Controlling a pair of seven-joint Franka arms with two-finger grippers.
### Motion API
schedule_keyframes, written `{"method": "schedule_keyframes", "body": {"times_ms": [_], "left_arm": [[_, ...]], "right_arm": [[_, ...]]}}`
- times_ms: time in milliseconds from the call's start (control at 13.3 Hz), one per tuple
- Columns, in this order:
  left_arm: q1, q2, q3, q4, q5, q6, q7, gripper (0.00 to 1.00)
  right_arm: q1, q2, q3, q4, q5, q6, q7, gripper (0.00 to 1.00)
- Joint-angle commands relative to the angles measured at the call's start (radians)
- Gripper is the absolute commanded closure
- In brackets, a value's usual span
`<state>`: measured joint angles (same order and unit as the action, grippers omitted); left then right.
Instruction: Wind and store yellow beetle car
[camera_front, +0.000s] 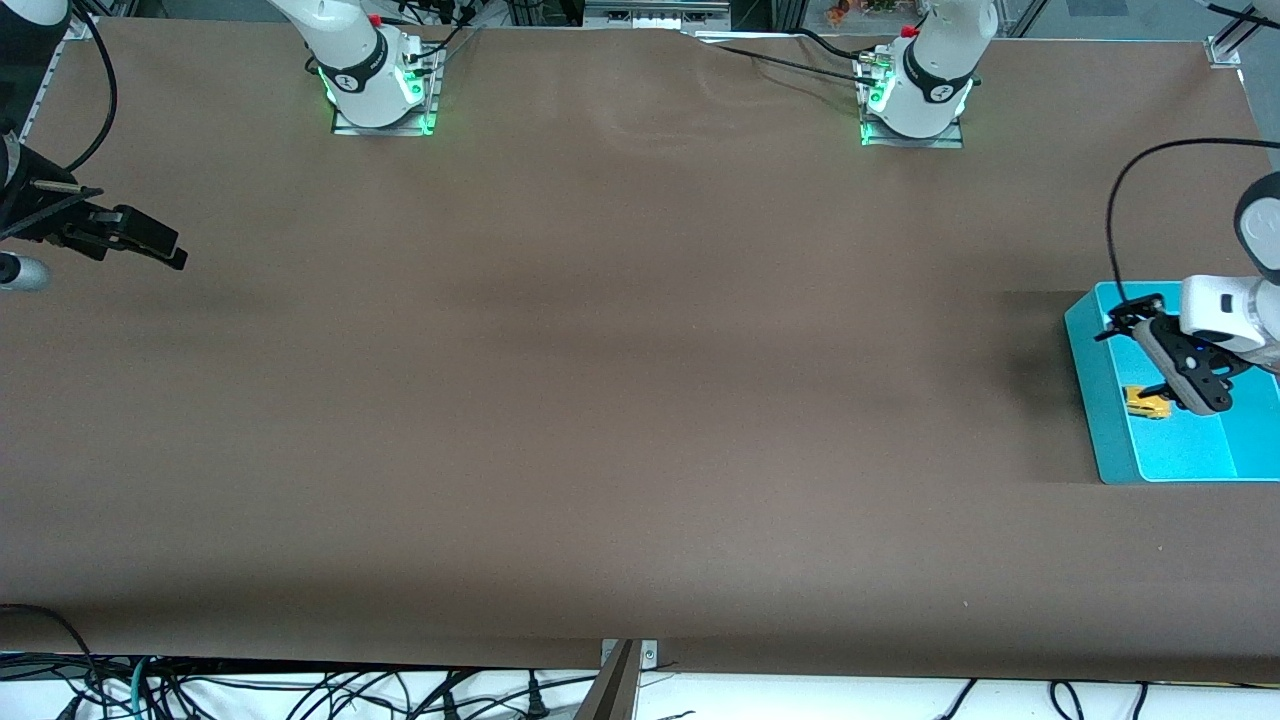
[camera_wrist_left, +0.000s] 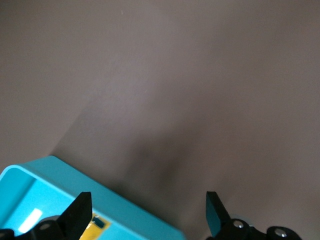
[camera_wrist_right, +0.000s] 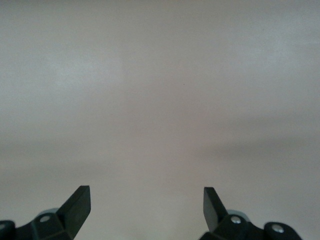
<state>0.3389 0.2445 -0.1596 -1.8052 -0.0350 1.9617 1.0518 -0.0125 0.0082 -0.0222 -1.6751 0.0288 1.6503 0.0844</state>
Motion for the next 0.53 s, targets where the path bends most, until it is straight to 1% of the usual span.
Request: {"method": "schedule_keyframes", "body": {"times_ms": [0,150,225,376,451], "left_arm": [[-0.095,-0.099,0.014,0.033,-0.025,-0.131,-0.313,0.00],[-0.156,-0.117,0.018,0.110,-0.023,-0.226,-0.558,0.00],[-0.194,-0.135,0.026,0.128,-0.017,-0.266,-0.681,0.00],[-0.251,-0.190,0.072,0.130,-0.020,-0.319,-0.894,0.00],[-0.273,-0.214,0.092,0.132,-0.022,-0.357,-0.964,0.00]], "right_arm": [[-0.009,-0.004,0.004,0.002,0.014,-0.003,0.003,0.00],[-0.011,-0.004,0.004,0.002,0.016,-0.003,0.003,0.00],[-0.009,-0.004,0.005,0.002,0.016,-0.003,0.003,0.00],[-0.009,-0.004,0.005,0.002,0.016,-0.003,0.003,0.00],[-0.011,-0.004,0.005,0.002,0.016,-0.003,0.005,0.00]]}}
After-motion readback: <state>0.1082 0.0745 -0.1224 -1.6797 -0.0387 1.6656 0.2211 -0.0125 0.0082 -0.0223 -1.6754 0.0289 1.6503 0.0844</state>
